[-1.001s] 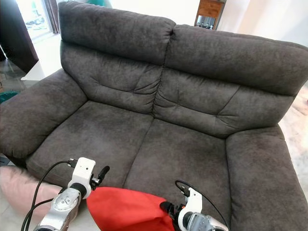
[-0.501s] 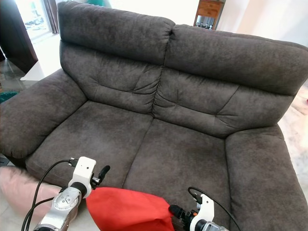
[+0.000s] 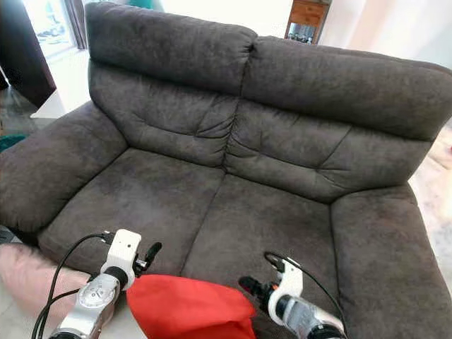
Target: Move the pillow to the sofa from floor
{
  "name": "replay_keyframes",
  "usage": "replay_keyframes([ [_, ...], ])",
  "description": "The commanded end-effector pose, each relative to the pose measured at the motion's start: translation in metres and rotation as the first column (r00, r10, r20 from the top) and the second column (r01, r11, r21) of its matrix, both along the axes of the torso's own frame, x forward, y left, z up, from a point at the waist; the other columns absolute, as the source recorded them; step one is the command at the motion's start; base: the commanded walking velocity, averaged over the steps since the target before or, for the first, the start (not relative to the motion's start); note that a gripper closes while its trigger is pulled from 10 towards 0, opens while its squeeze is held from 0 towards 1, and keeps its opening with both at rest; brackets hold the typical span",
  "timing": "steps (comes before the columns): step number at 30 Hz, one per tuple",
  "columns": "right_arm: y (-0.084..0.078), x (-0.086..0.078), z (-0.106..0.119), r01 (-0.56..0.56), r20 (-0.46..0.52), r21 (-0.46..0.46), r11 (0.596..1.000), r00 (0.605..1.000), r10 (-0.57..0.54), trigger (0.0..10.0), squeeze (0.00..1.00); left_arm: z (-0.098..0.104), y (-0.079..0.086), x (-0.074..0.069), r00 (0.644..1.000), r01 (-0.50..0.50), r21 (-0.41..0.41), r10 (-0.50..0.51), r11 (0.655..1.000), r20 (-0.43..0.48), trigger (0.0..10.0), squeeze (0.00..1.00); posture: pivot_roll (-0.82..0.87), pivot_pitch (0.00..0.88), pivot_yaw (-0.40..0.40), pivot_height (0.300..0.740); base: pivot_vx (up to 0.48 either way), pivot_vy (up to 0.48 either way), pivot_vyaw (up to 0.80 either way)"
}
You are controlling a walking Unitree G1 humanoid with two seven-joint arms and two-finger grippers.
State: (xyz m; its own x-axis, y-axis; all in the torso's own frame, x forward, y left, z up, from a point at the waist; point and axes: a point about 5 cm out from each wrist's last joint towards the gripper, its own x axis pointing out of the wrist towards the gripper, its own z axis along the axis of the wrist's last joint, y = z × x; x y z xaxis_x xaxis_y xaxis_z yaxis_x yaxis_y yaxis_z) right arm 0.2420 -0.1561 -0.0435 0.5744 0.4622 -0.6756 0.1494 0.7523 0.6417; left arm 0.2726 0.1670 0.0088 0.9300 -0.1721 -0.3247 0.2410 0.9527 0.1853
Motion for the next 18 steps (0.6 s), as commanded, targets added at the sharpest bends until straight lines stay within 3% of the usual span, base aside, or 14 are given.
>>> replay_keyframes([
  [1, 0.001, 0.007, 0.004, -0.008, -0.003, -0.034, 0.999, 1.0, 0.008, 10.0, 0.0, -0.001, -0.003, 0.001, 1.0, 0.009, 0.008, -0.009, 1.0, -0.011, 10.0, 0.0, 0.13, 0.014, -0.146, 0.74, 0.0, 0.0, 0.0],
  [4, 0.007, 0.016, 0.008, -0.009, -0.004, -0.074, 0.997, 1.0, 0.009, 10.0, 0.0, -0.001, -0.003, 0.001, 1.0, 0.007, 0.01, -0.007, 1.0, -0.012, 10.0, 0.0, 0.14, 0.016, -0.149, 0.74, 0.0, 0.0, 0.0],
  [10, 0.006, 0.013, 0.005, -0.024, -0.023, -0.121, 0.992, 1.0, 0.021, 10.0, 0.0, -0.002, -0.003, 0.001, 1.0, 0.0, 0.012, 0.0, 1.0, -0.013, 10.0, 0.0, 0.16, 0.017, -0.159, 0.74, 0.0, 0.0, 0.0],
  [18, -0.011, -0.013, -0.013, -0.006, -0.097, -0.207, 0.978, 0.995, -0.014, 10.0, 0.0, -0.006, 0.003, -0.006, 0.999, -0.031, 0.017, 0.031, 0.999, -0.02, 10.0, 0.0, 0.17, 0.018, -0.168, 0.74, 0.0, 0.0, 0.0],
])
